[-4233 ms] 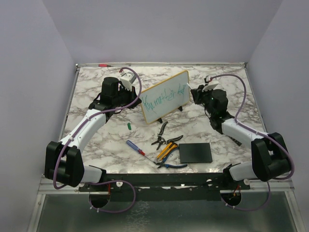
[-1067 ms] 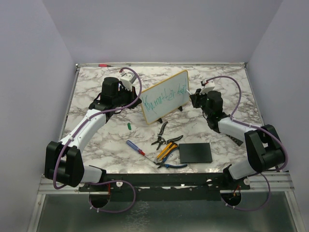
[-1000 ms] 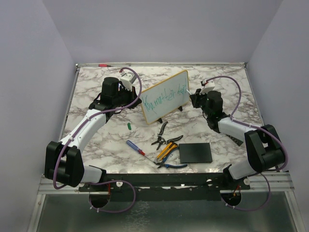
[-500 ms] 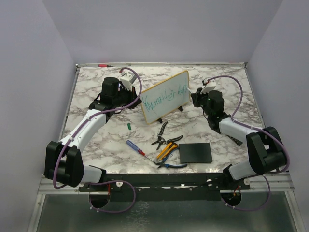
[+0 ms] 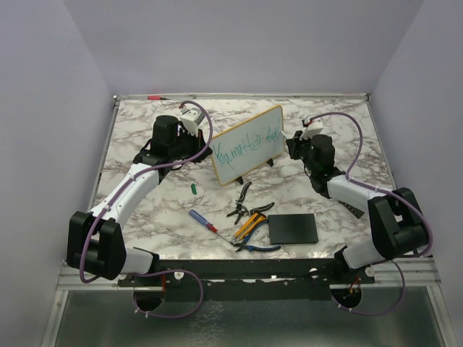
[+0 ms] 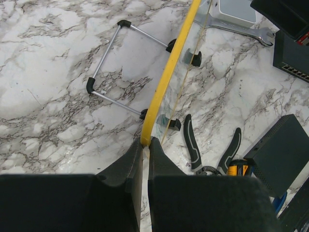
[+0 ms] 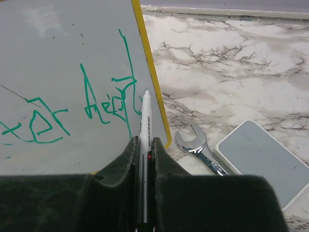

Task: Write a sentence on the whiteboard
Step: Write on the whiteboard at the whiteboard stand.

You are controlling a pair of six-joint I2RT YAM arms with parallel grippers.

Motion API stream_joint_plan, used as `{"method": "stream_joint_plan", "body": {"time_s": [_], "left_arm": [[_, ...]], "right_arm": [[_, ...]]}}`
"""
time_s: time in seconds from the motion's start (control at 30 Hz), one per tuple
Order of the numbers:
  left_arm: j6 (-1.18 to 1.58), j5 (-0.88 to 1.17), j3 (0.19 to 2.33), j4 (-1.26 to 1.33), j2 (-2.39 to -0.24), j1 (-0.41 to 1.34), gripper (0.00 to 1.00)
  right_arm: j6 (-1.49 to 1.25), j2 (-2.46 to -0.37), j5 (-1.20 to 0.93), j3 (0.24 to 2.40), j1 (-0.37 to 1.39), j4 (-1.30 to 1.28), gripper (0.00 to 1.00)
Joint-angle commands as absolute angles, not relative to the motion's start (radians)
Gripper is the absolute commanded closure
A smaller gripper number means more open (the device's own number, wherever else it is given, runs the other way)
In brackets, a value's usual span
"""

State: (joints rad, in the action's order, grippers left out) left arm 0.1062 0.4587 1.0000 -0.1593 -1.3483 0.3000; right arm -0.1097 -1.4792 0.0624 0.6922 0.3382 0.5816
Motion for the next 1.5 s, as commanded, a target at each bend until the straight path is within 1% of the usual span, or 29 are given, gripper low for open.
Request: {"method": "stream_joint_plan", "body": {"time_s": [0.0, 1.1, 1.33, 1.4, 1.47], "left_arm": [[0.081, 0.438, 1.0, -0.144, -1.331, 0.306, 0.99], [0.086, 0.434, 1.0, -0.144, -1.325, 0.305, 0.99], [0.083, 0.431, 0.999, -0.143, -1.322, 0.305, 0.99], [0.084, 0.431, 0.999, -0.144, -1.322, 0.306, 0.99], [0.084, 0.431, 0.999, -0.144, -1.321, 0.306, 0.99]], "right_arm": [[-0.092, -1.511, 0.078, 0.727, 0.339, 0.59, 0.99], [-0.147, -1.514, -0.044, 0.623, 0.362, 0.586, 0.99], [-0.156, -1.464, -0.007, 0.597, 0.369, 0.586, 0.99], [-0.178, -1.435, 0.069, 0.584, 0.37, 0.577, 0.99], [-0.184, -1.425, 0.087, 0.587, 0.368, 0.562, 0.99]]}}
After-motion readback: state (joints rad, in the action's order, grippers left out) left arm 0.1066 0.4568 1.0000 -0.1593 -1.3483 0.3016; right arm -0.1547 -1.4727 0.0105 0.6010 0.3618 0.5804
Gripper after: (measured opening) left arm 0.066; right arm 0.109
